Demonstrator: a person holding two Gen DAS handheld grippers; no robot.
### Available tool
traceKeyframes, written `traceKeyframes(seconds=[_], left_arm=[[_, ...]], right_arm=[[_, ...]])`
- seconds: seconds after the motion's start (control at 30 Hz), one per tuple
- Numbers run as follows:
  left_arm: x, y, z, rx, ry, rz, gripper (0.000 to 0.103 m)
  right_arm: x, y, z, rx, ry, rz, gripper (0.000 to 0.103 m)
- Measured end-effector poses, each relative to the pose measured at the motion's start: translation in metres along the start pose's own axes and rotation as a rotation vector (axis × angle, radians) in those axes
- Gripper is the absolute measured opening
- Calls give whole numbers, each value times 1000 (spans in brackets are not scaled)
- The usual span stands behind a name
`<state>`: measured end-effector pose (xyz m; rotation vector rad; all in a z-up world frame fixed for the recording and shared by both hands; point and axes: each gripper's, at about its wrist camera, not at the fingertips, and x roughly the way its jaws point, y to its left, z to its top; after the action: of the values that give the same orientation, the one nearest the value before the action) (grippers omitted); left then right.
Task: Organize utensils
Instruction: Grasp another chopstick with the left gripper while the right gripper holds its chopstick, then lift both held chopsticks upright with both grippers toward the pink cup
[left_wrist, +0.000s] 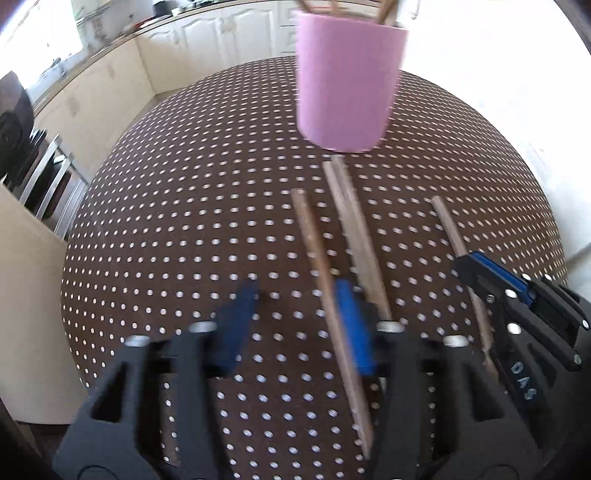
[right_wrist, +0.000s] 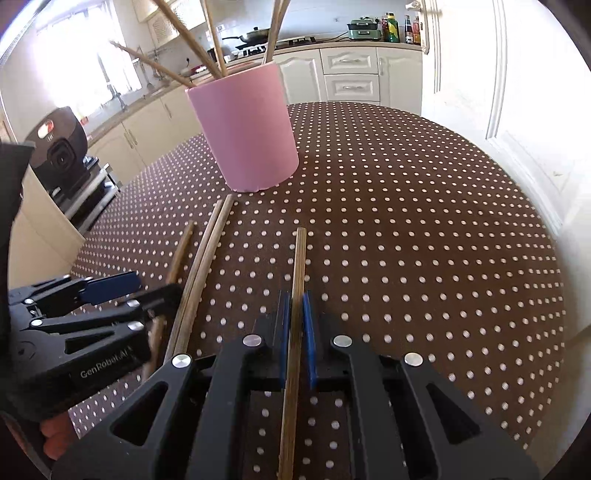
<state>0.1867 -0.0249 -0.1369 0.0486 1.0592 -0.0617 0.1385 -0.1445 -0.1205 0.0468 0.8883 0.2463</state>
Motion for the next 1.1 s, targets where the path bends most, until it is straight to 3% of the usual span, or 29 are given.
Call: traceKeyframes(seconds=[0.07,0.1,0.27,0.4,0.63,0.8,0.93,1.1], left_arm=[[-2,-4,-2,29,-3,-14,14],[-3,-6,-2,47,-7,-24,12],[-1,-11,5,87,6,-76,7],[-1,10,13,62,20,-150,6],[0,42,7,-8,-31,-188,6],[-8,60,4,-40,-68,-212,6],[-22,93,-2,-71,-127,-232,6],[-44,120,0,-119,-183,-225,6]], right_arm=[[-3,1,-3,0,15,-7,10],[-2,2,-3,-4,17,-9,10],[-3,10,-5,-35,31,-38,16],[0,11,-6,-66,11,-48,7],[-3,3,-3,-22,-3,4,5],[-17,-12,7,68,-87,75,5],[-29,-28,16,147,-156,183,5],[-49,-41,25,192,-272,215,5]])
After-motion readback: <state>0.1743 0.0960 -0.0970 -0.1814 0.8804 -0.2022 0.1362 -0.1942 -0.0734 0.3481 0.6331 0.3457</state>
